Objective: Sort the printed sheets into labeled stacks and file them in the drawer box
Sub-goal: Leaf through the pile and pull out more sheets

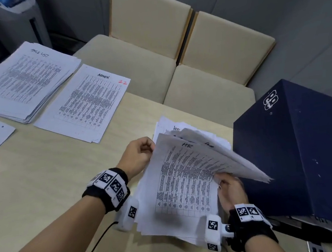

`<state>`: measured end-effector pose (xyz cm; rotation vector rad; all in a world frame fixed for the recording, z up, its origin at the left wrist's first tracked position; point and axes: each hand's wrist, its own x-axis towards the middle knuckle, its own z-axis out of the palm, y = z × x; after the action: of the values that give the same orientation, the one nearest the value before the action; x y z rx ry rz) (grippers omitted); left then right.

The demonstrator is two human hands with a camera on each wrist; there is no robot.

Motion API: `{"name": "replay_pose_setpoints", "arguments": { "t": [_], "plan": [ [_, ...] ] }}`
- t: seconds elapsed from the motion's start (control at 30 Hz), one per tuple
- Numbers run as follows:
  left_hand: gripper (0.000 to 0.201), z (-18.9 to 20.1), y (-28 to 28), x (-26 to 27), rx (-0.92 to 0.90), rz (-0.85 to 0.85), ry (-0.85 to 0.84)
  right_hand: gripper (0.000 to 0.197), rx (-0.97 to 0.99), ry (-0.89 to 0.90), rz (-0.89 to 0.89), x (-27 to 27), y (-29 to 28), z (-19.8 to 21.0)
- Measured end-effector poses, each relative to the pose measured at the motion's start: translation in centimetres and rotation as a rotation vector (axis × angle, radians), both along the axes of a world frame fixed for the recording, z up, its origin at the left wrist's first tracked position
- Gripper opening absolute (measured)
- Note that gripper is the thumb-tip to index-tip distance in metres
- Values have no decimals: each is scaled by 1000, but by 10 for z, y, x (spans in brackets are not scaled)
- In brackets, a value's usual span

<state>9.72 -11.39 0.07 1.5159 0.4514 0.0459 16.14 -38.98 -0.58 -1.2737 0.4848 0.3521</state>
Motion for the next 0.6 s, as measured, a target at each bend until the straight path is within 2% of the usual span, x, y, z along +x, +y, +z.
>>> {"name": "replay_pose_setpoints", "arguments": {
  "t": [0.07,0.13,0.23,0.37,0.47,0.53,0.6],
  "plan": [
    [20,-11,0,4,282,91,121,16,28,-11,-19,-1,-1,-2],
    [12,-21,-1,5,548,107,280,20,22,18,-24,0,-2,-7],
    [16,-29,-3,8,635,25,387,20,7,67,-72,4,-3,-15],
    [36,-24,2,12,797,-123,359,15,9,76,-6,3,-4,-13],
    [44,-14,7,10,966,-228,343,20,-11,71,13,6,-5,-9],
    [46,-7,9,9,1020,-251,248,31,-86,51,17,9,-7,-8],
    [42,0,10,7,963,-257,89,44,-180,67,27,10,-7,-3]
  ]
}}
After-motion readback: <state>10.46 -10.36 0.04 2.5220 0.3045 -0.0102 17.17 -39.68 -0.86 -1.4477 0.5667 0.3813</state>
